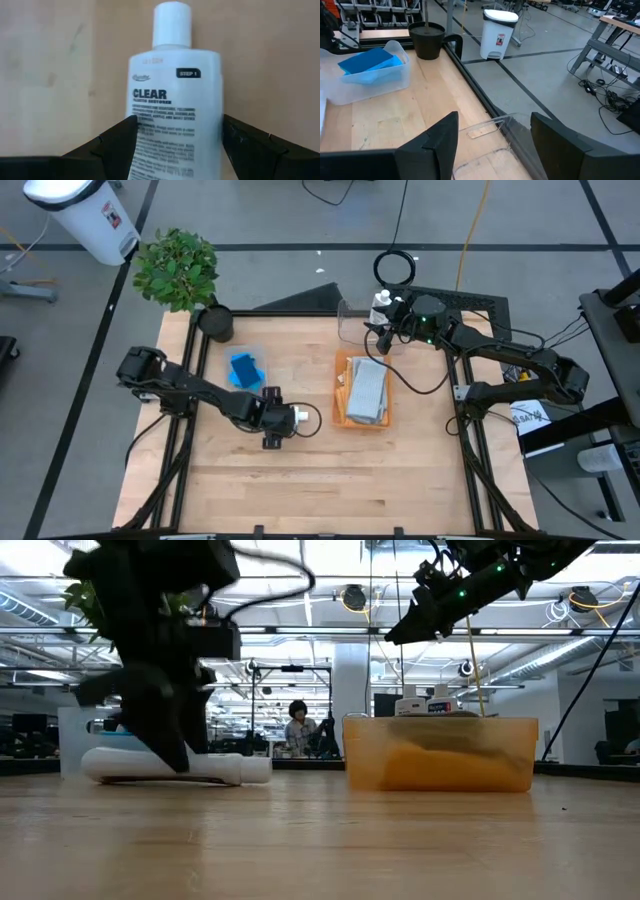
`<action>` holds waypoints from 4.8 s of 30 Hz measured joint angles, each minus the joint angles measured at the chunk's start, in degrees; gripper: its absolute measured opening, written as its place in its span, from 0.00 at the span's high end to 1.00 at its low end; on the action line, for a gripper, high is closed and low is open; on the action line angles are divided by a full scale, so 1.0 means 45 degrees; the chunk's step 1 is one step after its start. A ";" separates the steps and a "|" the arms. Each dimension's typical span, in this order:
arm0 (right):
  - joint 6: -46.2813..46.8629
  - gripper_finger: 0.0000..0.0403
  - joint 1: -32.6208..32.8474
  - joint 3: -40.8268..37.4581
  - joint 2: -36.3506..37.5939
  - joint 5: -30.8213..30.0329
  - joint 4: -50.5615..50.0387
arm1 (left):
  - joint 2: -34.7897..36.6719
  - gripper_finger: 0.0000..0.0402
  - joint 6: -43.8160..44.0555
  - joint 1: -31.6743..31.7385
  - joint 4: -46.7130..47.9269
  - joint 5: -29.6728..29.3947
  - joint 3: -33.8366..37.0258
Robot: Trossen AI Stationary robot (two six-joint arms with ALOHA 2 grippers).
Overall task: Pick & Place Kitchen Items
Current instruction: Put the white plastic restorer bottle into the transparent bin
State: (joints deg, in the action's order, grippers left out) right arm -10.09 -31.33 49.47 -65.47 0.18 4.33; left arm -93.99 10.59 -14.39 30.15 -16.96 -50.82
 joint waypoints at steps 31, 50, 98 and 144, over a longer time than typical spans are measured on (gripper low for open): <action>0.0204 0.48 0.0000 0.0000 0.0000 0.0015 0.0079 | -0.0752 0.77 0.0858 0.0963 -0.0241 -0.0300 -0.0719; 0.0864 0.48 0.0073 0.0003 0.1306 0.2235 0.0940 | 0.1168 0.76 -0.4233 0.3255 -1.0697 0.2163 -0.1686; 0.1413 0.64 0.2312 0.0000 0.0714 0.5299 0.0614 | -0.3196 0.70 -0.2595 0.6033 -1.8064 0.7081 -0.1730; 0.0414 0.79 -0.0125 0.3157 0.1344 0.1917 -0.3549 | 0.5775 0.10 -0.3162 0.5202 -0.1440 0.3548 -0.3193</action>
State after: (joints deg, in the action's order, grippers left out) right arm -8.22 -31.89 63.68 -59.43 8.81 -11.64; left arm -68.01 -3.64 9.02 23.68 -0.99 -65.19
